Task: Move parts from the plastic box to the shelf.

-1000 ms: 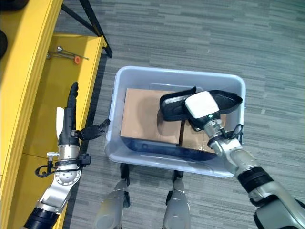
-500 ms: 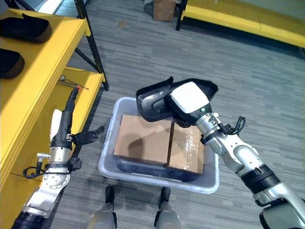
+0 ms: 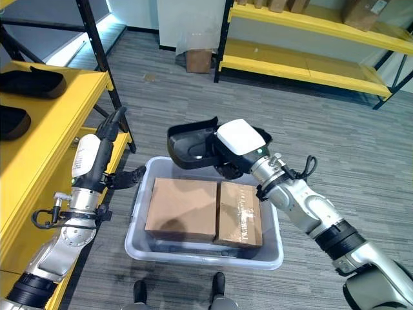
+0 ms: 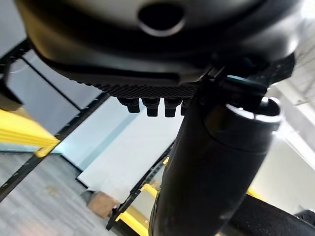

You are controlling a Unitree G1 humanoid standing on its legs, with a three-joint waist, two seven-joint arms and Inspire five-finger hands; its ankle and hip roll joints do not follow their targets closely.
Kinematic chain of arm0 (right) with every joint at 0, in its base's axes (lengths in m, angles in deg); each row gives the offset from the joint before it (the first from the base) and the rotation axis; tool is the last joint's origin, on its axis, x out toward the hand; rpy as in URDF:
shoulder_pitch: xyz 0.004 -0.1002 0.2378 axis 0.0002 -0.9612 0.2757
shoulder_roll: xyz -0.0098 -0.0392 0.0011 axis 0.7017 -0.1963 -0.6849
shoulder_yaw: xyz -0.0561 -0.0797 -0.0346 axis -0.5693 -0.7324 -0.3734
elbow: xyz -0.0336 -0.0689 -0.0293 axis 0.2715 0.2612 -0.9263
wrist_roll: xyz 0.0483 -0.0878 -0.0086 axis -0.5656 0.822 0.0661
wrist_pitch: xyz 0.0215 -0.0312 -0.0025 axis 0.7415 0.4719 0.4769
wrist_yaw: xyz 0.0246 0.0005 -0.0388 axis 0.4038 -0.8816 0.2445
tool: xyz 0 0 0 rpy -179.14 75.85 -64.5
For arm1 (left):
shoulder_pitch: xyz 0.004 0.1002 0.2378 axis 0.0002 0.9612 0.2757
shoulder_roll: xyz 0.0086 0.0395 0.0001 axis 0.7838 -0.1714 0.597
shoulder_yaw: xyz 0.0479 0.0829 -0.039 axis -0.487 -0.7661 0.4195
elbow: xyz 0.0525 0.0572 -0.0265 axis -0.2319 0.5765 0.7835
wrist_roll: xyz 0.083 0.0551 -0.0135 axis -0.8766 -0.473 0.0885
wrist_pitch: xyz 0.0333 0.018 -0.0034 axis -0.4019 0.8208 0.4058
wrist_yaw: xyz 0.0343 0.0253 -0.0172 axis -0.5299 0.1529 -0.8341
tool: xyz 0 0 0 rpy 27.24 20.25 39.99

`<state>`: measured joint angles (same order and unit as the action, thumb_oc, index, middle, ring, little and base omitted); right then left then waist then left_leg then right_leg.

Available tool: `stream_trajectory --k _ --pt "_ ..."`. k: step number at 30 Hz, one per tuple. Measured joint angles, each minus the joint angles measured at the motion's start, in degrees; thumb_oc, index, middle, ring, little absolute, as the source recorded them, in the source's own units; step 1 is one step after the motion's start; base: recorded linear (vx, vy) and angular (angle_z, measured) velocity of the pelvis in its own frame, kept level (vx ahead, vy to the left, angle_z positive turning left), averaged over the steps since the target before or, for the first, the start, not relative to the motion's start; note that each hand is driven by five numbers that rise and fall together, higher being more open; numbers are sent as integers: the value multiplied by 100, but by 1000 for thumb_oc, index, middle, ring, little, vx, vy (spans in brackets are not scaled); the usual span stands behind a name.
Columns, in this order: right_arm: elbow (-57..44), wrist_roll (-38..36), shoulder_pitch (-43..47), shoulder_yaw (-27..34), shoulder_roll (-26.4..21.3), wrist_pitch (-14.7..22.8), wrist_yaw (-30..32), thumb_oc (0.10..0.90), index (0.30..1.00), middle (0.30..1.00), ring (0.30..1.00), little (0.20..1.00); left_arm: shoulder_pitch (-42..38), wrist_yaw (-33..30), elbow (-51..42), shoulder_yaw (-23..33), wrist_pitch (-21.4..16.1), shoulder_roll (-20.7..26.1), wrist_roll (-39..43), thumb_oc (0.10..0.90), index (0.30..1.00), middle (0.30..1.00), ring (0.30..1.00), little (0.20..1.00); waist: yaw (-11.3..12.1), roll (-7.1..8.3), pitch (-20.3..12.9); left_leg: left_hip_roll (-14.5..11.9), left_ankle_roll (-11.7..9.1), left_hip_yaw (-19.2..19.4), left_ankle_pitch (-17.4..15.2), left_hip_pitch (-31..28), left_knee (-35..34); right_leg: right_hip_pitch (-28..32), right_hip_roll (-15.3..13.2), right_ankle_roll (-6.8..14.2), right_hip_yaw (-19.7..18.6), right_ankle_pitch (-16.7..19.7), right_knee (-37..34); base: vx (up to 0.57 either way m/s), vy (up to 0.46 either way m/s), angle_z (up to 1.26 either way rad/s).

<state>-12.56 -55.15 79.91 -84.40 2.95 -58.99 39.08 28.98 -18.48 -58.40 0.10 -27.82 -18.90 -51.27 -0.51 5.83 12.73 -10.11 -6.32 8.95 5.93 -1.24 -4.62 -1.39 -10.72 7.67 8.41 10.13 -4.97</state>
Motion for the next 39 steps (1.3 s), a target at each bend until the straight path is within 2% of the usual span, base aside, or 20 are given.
stream_trajectory --k 5,14,34,39 --pt "0 -14 162 -169 62 36 -4 400 300 300 300 300 -241 -65 45 -191 1 81 -275 900 1000 1000 1000 1000 -82 -1 -3 0 -1 -5 2 4 1 5 0 -1 6 1 0 0 0 0" --pt "0 -15 258 -225 190 44 -4 400 300 300 300 300 -611 -132 105 -730 -57 250 -744 900 1000 1000 1000 1000 -97 -2 -6 3 -29 -3 20 -101 1 98 0 -3 8 -10 1 0 0 0" --pt "2 -14 437 -383 238 131 -3 400 300 300 300 300 -629 -123 204 -1210 -210 287 -987 900 1000 1000 1000 1000 -136 8 -16 -1 -18 43 14 -138 1 105 8 -14 -40 7 1 0 0 0" --pt "2 -12 462 -393 239 123 -3 400 300 300 300 300 -764 -123 336 -1242 -210 290 -1124 900 1000 1000 1000 1000 -228 15 -23 -2 -10 52 6 -195 0 166 9 -15 -43 2 0 0 0 0"
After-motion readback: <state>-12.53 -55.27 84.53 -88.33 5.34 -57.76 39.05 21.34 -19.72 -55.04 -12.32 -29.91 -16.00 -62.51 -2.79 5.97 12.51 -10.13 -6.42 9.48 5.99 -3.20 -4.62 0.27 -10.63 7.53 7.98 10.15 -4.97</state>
